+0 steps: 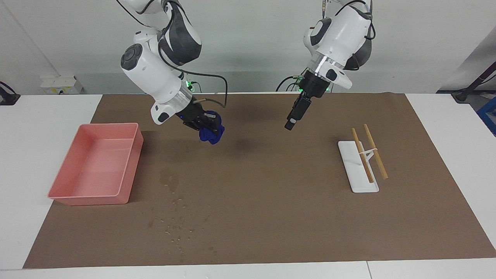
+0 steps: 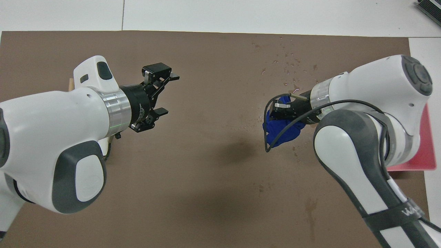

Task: Wipe water with towel using both arms

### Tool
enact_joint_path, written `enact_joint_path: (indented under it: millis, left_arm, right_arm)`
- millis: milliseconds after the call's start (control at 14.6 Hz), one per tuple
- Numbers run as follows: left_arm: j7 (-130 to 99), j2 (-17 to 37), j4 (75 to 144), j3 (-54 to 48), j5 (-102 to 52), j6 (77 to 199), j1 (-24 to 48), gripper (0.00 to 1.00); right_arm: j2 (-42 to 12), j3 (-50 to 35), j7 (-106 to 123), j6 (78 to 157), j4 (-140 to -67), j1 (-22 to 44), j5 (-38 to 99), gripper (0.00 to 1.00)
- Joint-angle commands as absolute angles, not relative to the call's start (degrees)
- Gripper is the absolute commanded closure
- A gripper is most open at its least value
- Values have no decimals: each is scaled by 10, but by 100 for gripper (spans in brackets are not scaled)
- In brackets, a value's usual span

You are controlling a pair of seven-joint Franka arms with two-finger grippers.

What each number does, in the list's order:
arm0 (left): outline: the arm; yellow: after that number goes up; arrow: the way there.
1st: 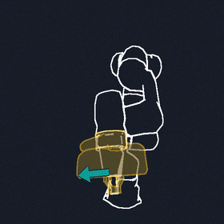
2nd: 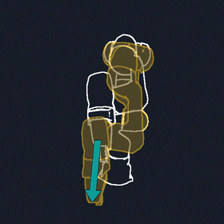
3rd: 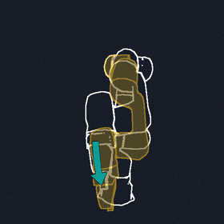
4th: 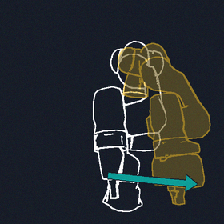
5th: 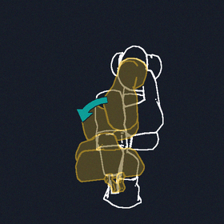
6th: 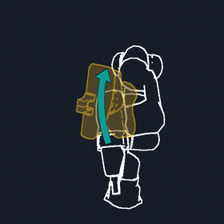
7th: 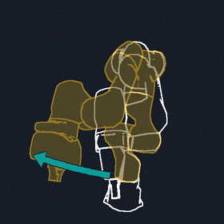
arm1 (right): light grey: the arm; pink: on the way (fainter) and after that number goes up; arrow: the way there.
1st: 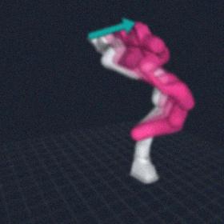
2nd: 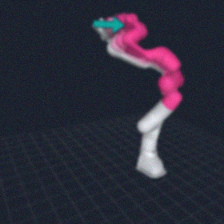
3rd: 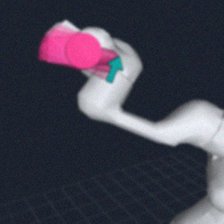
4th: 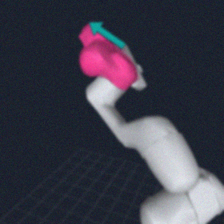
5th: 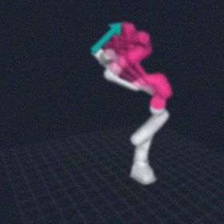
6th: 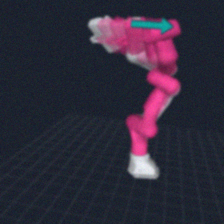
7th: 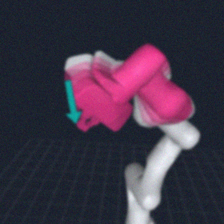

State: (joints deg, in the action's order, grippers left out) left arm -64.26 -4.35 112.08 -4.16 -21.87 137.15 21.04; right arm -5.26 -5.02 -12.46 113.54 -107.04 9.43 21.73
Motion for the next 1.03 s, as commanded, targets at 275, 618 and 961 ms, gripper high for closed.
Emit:
enact_joint_path:
  millis: [275, 618, 961]
  left_arm:
    - [-170, -49, 1073, -43, -40, 1123, 119, 0]
    - [117, -54, 1060, -42, -31, 1023, -3, 0]
    - [162, -14, 993, -44, -6, 952, -26, 0]
  right_arm:
    - [-35, -56, 126, 1224, -1178, 51, -60, 100]
    - [-84, -58, 168, 1375, -1236, 8, -72, 100]
    - [-131, -59, 114, 1432, -1236, 27, -71, 100]
